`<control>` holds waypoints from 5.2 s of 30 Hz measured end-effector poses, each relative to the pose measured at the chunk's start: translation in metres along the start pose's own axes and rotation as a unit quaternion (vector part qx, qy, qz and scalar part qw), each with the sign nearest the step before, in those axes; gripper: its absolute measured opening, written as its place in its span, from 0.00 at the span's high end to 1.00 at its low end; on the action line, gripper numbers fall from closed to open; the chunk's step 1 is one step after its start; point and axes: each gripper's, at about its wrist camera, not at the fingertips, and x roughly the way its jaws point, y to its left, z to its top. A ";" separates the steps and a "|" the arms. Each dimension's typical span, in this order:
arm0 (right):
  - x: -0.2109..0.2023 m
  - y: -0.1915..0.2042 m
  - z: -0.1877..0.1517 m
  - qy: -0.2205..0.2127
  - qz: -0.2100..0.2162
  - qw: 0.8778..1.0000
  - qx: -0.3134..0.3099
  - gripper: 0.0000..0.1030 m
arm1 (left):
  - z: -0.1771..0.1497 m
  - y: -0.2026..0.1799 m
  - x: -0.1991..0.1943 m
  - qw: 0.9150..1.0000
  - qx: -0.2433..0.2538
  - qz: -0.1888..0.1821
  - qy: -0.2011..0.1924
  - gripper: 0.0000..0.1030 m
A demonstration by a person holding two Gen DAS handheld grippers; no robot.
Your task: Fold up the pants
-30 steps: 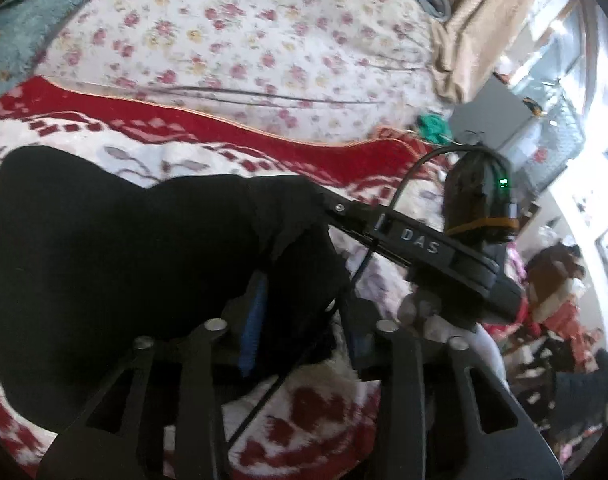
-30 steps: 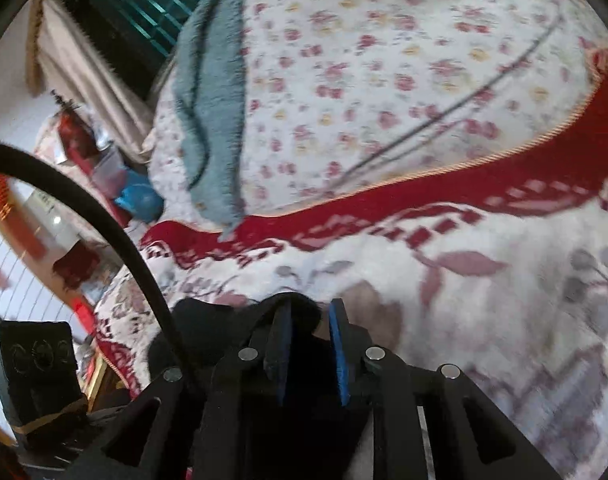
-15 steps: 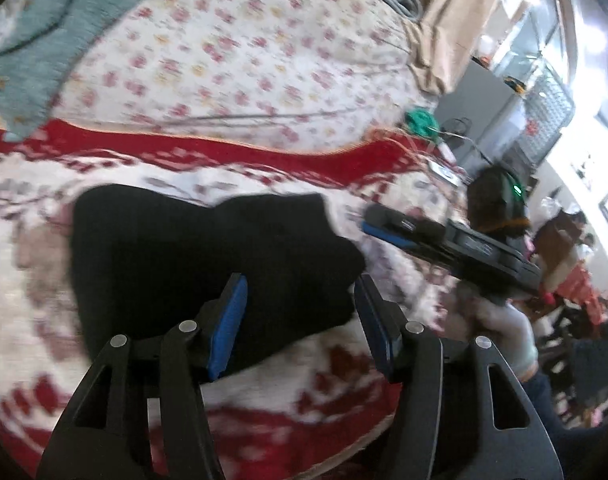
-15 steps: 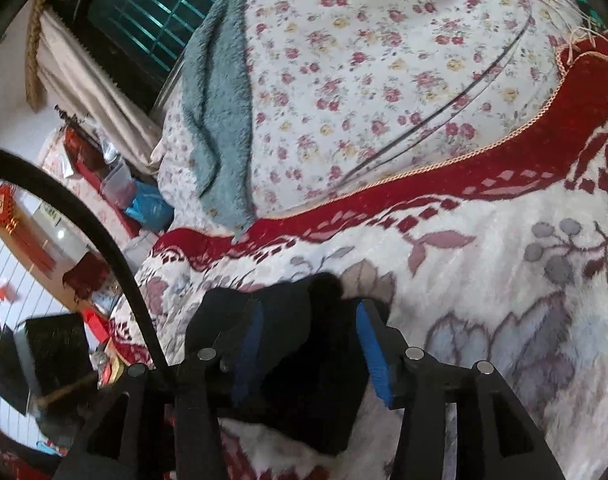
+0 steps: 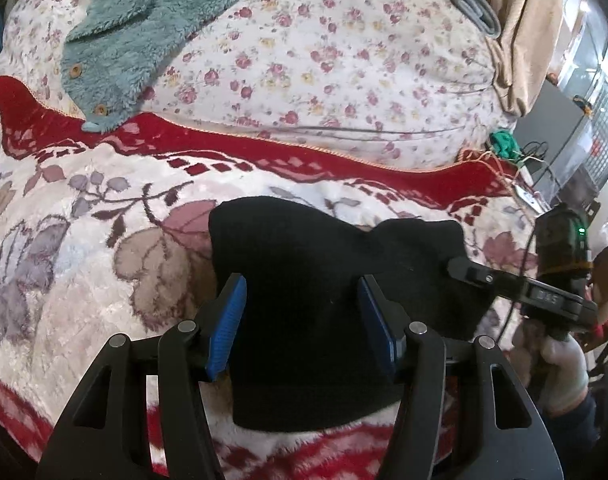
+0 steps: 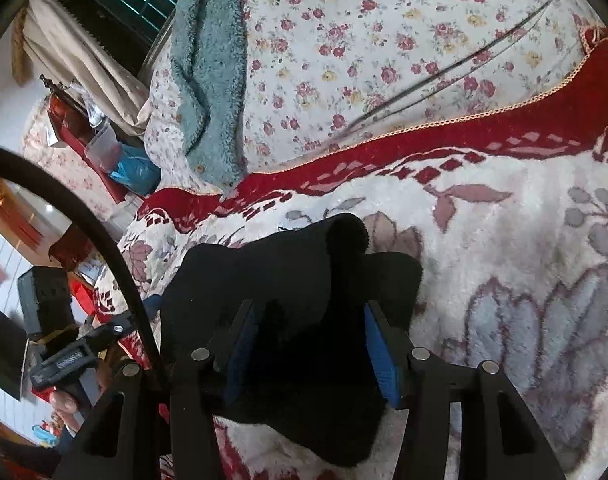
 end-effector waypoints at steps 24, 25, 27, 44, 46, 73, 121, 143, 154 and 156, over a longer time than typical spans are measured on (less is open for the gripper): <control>-0.022 0.007 -0.025 -0.062 -0.014 0.998 -0.008 0.88 | 0.003 -0.029 0.026 0.999 0.036 0.013 0.009 0.44; -0.019 0.003 -0.025 -0.060 -0.016 0.998 -0.004 0.88 | 0.002 -0.029 0.027 0.999 0.037 0.015 0.009 0.44; -0.016 -0.002 -0.027 -0.060 -0.016 0.998 0.008 0.87 | 0.001 -0.030 0.028 0.999 0.037 0.020 0.007 0.44; -0.047 0.029 -0.017 -0.079 -0.059 0.995 -0.022 0.55 | 0.001 -0.026 0.003 1.000 0.022 0.018 -0.005 0.43; -0.047 0.028 -0.016 -0.080 -0.053 0.995 -0.015 0.49 | 0.001 -0.019 -0.005 1.000 0.013 0.010 -0.009 0.41; 0.009 -0.027 -0.020 -0.016 0.027 0.999 0.044 0.27 | -0.007 0.034 0.038 0.995 -0.070 -0.042 0.055 0.28; 0.048 0.088 0.009 -0.033 0.095 0.994 -0.046 0.61 | 0.022 0.088 -0.050 0.997 -0.069 -0.007 -0.023 0.70; 0.204 0.159 0.016 0.066 0.123 0.989 -0.053 0.60 | 0.016 0.229 -0.071 0.983 -0.167 0.067 -0.025 0.70; 0.209 0.152 0.012 0.074 0.078 0.991 -0.085 0.45 | 0.010 0.238 -0.057 0.978 -0.183 0.094 -0.030 0.50; 0.204 0.150 0.012 0.070 0.077 0.991 -0.083 0.45 | 0.009 0.238 -0.057 0.977 -0.183 0.103 -0.031 0.41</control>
